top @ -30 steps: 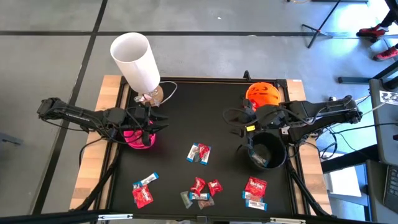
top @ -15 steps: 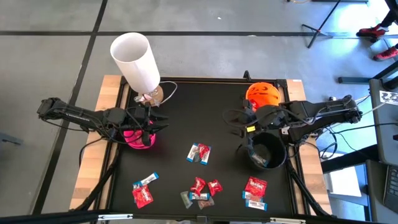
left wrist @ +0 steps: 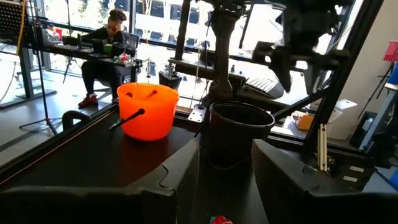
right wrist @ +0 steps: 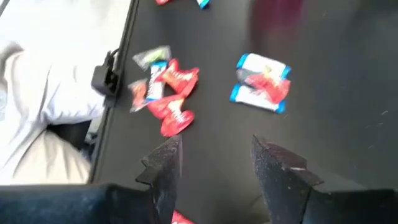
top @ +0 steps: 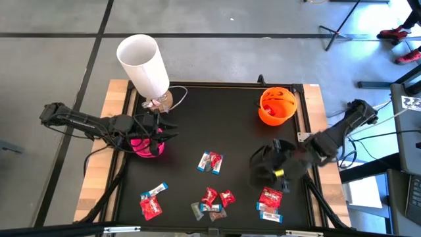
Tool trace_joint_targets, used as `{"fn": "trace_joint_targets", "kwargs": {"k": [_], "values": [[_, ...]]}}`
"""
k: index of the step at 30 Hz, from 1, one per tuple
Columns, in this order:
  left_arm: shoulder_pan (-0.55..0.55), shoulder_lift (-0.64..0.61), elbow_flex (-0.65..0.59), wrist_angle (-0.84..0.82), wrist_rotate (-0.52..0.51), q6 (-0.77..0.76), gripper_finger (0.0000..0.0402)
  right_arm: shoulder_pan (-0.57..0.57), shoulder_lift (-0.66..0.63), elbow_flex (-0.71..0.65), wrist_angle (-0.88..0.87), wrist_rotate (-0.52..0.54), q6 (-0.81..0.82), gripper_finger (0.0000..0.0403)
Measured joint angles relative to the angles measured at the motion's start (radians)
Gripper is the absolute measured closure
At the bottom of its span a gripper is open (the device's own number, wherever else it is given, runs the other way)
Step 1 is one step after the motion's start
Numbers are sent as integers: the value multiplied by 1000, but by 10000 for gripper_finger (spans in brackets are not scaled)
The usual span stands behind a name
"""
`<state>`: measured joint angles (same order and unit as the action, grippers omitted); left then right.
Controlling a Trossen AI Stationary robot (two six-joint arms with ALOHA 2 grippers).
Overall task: Sort candy
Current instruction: Put the red candy into the orange bucket
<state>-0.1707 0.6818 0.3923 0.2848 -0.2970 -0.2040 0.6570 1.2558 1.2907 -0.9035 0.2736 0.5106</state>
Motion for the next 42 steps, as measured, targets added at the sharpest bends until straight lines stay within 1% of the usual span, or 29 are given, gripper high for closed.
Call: {"fn": "trace_joint_targets", "kwargs": {"k": [4,7,9,14,17,21,27,36,39,42], "values": [[-1,0,0,0,0,-21,263,79,41,0,-3,4,76,214],[-1,0,0,10,0,-26,262,123,68,0,-39,-3,140,214],[-1,0,0,18,0,-26,262,144,84,0,-104,-37,203,214],[-1,0,0,26,0,-30,262,183,126,0,-297,-161,393,214],[-1,0,0,26,0,-30,262,208,147,0,-358,-218,455,214],[-1,0,0,26,0,-31,262,235,155,0,-361,-232,488,214],[-1,0,0,26,0,-31,262,235,154,-12,-420,-207,540,214],[-1,0,0,25,19,-31,262,232,154,-163,-454,-230,512,214],[-1,0,0,25,18,-31,262,232,154,-194,-473,-209,489,214],[-1,0,0,25,7,-31,262,226,154,-206,-488,-151,445,214]]}}
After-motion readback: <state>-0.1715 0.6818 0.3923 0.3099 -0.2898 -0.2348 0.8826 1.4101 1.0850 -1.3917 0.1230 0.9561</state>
